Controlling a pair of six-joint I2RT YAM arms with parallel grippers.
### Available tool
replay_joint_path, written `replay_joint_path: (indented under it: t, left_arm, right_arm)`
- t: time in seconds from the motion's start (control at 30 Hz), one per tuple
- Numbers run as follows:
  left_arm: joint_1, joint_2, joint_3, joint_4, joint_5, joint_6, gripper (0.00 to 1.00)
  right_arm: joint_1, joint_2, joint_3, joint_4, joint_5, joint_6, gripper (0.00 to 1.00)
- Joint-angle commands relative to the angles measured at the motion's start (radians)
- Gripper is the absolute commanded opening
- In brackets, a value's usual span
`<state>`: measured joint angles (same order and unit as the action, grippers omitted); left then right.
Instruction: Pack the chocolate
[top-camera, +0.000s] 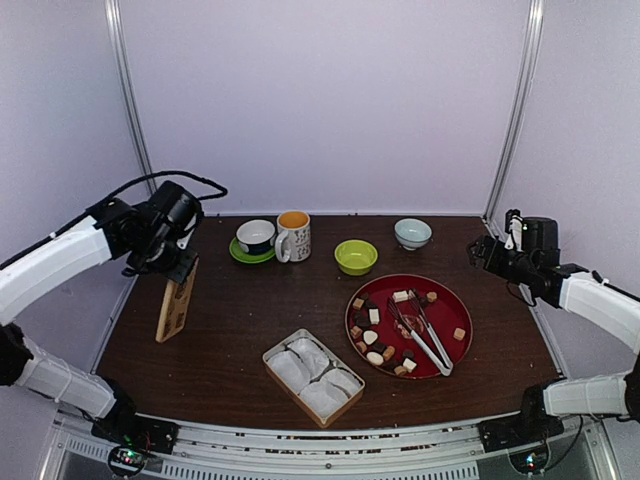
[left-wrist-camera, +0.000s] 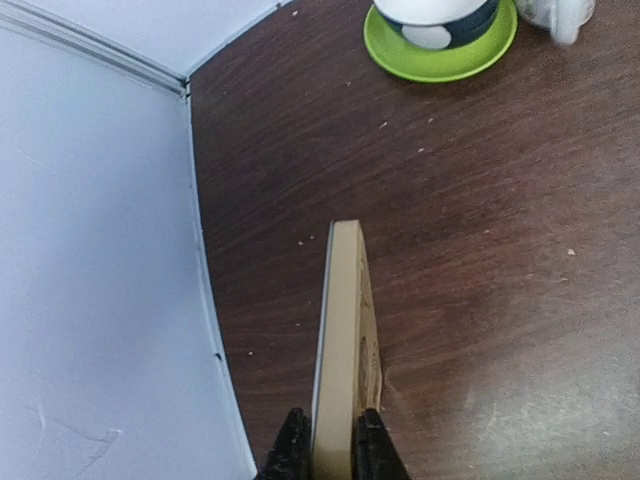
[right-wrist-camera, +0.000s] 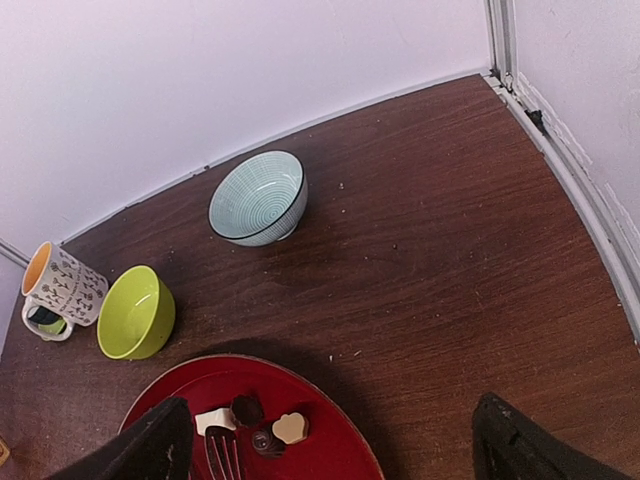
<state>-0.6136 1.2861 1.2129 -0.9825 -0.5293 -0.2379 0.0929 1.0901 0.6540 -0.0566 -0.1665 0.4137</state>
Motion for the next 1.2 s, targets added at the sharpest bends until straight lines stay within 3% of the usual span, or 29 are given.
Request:
replay_joint_path:
  t: [0.0, 0.17, 0.47, 0.63, 0.93, 1.17]
  left_arm:
    - [-0.045, 0.16, 0.071, -0.109, -0.257, -0.06, 0.02]
    - [-0.074, 0.243, 0.099, -0.042, -0.106, -0.084, 0.05]
    - [-0.111, 0.408, 0.157, -0.02, 0.03, -0.156, 0.12]
    - [-0.11, 0.412, 0.106, 0.108, 0.221, -0.18, 0.24]
    - [-0.11, 0.435, 0.055, 0.247, 0.397, -0.195, 0.26]
    - [-0.11, 0.278, -0.059, 0.349, 0.461, -0.179, 0.33]
  right_arm:
    - [-0.005, -0.023, 0.031, 0.006, -0.007, -0.003, 0.97]
    - [-0.005, -0.026, 0.029, 0.006, -0.008, 0.005, 0.97]
    - [-0.005, -0.025, 0.027, 0.002, -0.002, 0.001, 0.97]
    - [-0.005, -0.022, 0.018, 0.003, -0.003, 0.003, 0.97]
    - [-0.006, -0.05, 0.009, -0.015, 0.004, -0.009, 0.97]
    - [-0.005, -0.038, 0.01, -0.029, -0.048, -0.01, 0.97]
